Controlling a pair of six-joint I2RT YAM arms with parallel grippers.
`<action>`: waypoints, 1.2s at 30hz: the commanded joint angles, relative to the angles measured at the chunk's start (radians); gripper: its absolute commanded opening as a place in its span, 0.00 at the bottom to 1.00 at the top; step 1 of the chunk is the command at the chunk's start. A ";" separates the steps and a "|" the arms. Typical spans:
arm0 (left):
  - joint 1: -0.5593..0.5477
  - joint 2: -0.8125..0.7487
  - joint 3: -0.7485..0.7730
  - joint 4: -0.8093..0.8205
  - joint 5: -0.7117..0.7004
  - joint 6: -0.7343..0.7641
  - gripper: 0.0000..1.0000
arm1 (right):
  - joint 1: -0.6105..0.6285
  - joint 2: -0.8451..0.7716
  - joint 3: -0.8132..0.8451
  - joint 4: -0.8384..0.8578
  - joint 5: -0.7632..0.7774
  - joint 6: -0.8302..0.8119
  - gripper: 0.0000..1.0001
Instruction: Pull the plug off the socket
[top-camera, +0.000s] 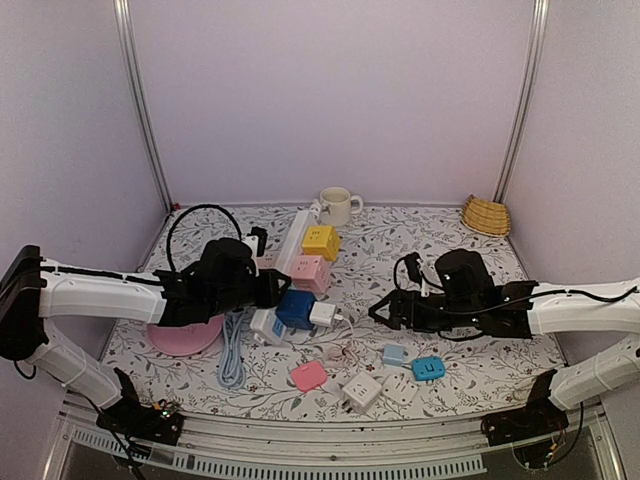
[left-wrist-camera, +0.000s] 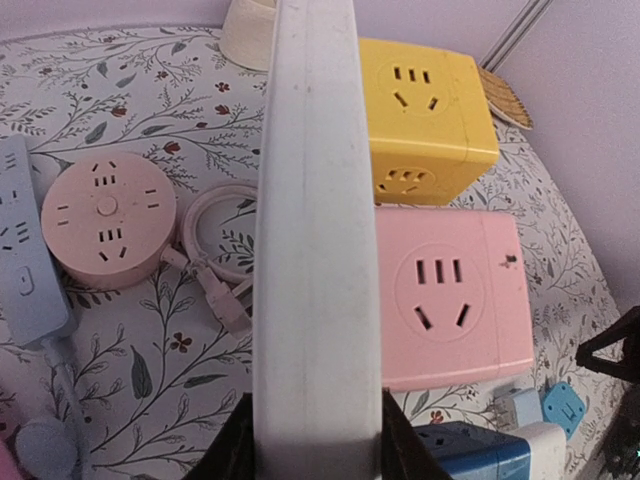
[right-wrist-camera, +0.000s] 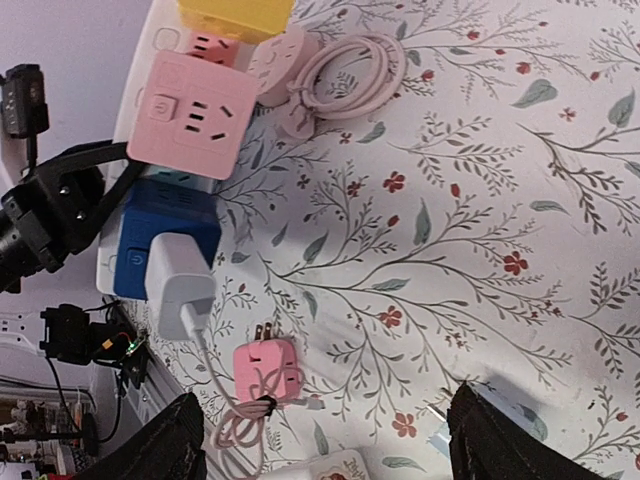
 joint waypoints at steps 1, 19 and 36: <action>0.004 -0.071 0.040 0.238 0.008 -0.028 0.00 | 0.056 0.024 0.064 0.086 -0.022 -0.030 0.86; 0.000 -0.062 0.037 0.280 0.067 -0.070 0.00 | 0.125 0.261 0.160 0.328 -0.113 0.091 0.69; -0.031 -0.038 0.026 0.325 0.054 -0.074 0.00 | 0.132 0.294 0.094 0.509 -0.117 0.254 0.42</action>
